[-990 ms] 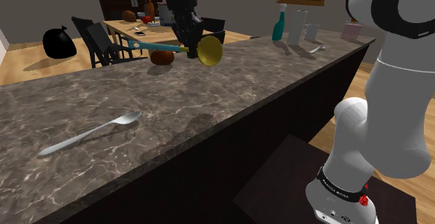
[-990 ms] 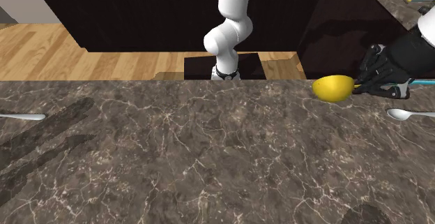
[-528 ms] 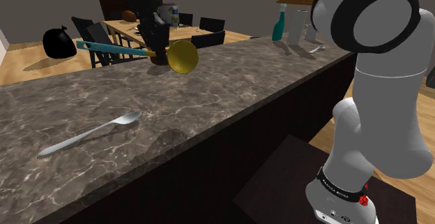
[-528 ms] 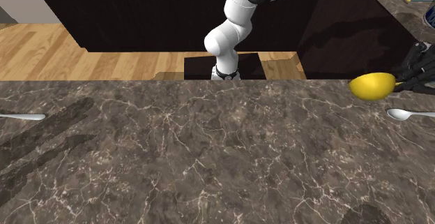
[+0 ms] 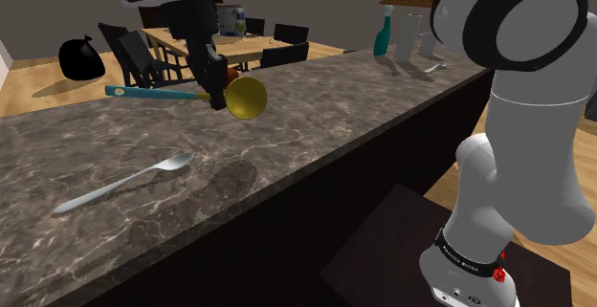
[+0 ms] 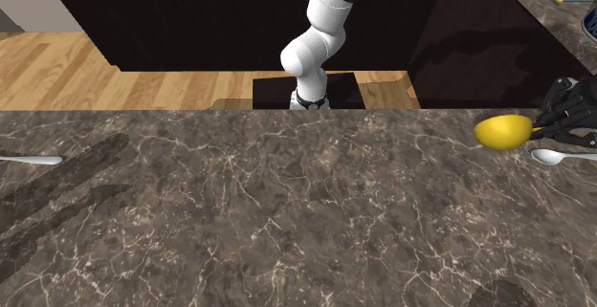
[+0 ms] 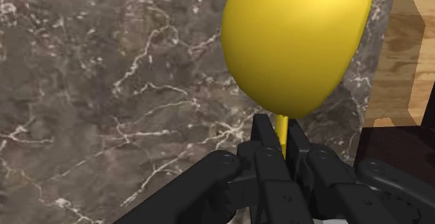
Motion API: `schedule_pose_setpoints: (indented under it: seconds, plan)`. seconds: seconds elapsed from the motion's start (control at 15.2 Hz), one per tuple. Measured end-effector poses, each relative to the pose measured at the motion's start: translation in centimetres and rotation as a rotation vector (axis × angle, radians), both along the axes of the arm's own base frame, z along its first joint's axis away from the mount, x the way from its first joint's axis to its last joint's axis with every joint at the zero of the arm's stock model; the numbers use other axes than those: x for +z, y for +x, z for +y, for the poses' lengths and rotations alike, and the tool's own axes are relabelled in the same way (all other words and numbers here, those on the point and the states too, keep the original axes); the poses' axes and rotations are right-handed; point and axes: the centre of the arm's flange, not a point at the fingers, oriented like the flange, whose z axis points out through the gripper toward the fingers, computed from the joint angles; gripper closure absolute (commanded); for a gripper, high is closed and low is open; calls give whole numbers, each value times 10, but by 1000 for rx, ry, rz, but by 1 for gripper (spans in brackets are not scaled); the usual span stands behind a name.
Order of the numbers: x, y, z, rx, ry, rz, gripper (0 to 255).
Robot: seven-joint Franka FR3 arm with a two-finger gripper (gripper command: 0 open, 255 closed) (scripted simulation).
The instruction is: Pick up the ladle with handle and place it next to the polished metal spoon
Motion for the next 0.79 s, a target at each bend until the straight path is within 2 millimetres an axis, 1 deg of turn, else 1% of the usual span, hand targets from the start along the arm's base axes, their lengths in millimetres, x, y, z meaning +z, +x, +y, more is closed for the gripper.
schedule_pose_setpoints:
  seconds: [0.46, 0.79]
  plan:
    - [-39, 0, 0, 0, 0, 0, 255]
    - [-63, -1, 2, 1, 4, -3, 255]
